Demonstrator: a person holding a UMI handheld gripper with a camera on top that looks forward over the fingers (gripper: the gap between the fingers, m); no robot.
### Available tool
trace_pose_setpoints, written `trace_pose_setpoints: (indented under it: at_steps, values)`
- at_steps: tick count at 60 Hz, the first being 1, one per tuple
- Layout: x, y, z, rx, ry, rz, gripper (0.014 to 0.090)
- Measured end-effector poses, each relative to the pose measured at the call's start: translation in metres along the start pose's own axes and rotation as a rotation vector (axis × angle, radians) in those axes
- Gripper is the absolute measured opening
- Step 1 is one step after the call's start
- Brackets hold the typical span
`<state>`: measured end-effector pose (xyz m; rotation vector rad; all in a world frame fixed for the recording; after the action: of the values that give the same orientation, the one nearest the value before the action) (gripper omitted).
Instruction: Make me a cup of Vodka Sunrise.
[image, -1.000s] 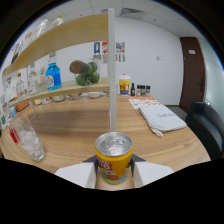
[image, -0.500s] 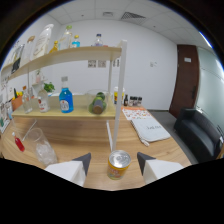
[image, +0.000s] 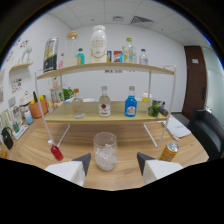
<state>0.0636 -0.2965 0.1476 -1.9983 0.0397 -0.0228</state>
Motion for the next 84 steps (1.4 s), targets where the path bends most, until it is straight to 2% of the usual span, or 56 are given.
trace_pose_setpoints:
  at_steps: [6, 16, 17, 18, 25, 34, 39, 46, 55, 71, 84]
  values:
    - [-0.025, -0.006, 0.0, 0.002, -0.023, 0.004, 0.0862]
    - [-0.057, -0.058, 0.012, 0.08, -0.042, -0.002, 0.0866]
    - [-0.061, -0.064, 0.014, 0.089, -0.047, -0.001, 0.0824]
    - [-0.065, -0.071, 0.015, 0.096, -0.052, 0.001, 0.0866]
    - [-0.09, -0.104, 0.04, 0.141, -0.082, 0.011, 0.0866]
    - [-0.117, -0.125, 0.082, 0.153, -0.099, 0.004, 0.0853]
    - [-0.125, -0.124, 0.107, 0.136, -0.089, -0.008, 0.0792]
    - [-0.128, -0.111, 0.138, 0.095, -0.062, -0.012, 0.0646]
    - [-0.119, -0.105, 0.152, 0.087, -0.021, -0.005, 0.0383]
    - [-0.12, -0.11, 0.143, 0.106, -0.046, -0.018, 0.0356]
    - [-0.125, -0.142, 0.09, 0.185, -0.09, 0.009, 0.0357]
